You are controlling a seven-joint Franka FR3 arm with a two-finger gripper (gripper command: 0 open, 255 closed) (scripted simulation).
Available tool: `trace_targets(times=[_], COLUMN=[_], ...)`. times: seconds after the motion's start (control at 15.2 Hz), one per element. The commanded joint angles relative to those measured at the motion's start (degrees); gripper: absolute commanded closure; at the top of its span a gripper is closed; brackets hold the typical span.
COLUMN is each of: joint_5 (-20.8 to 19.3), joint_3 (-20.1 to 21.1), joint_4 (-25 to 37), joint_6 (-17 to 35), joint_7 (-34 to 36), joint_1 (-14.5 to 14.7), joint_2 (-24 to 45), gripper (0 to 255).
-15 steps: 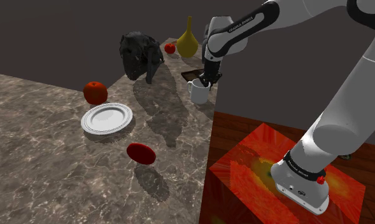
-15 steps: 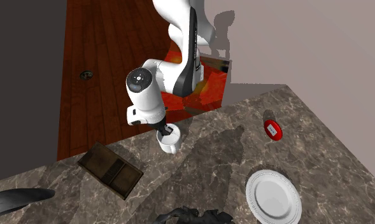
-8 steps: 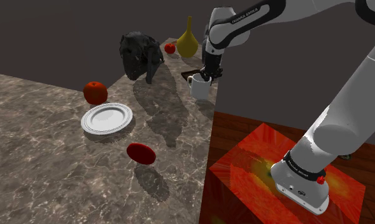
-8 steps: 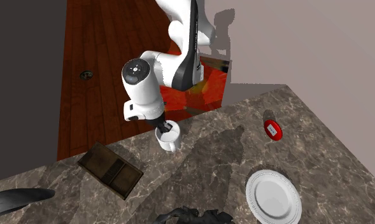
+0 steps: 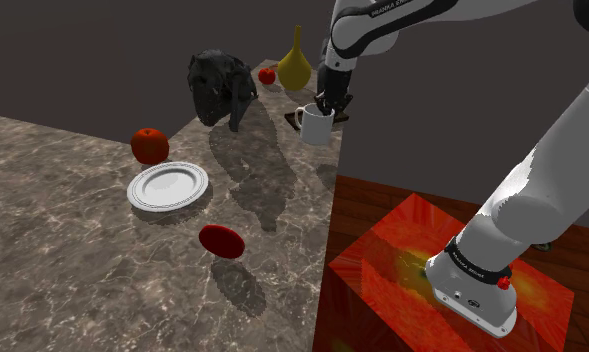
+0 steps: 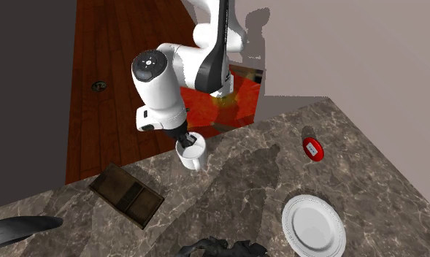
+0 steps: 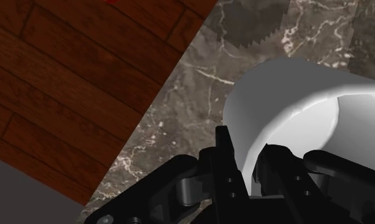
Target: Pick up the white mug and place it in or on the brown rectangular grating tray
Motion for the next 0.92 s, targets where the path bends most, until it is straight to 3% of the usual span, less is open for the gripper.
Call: trace_targets(times=[0.0,0.46,0.86], joint_5=[-0.03,-0.1,0.16], joint_3=[-0.01,-0.02,-2.79], joint_4=[0.66,4.33,17.41], joint_6=[-1.53,-6.78,-10.08], joint_7=[0.02,0.14,-5.52], joint_1=[-0.01,-0.02,-2.9], joint_2=[-0.87,-2.46,7.46], gripper=[255,255,255])
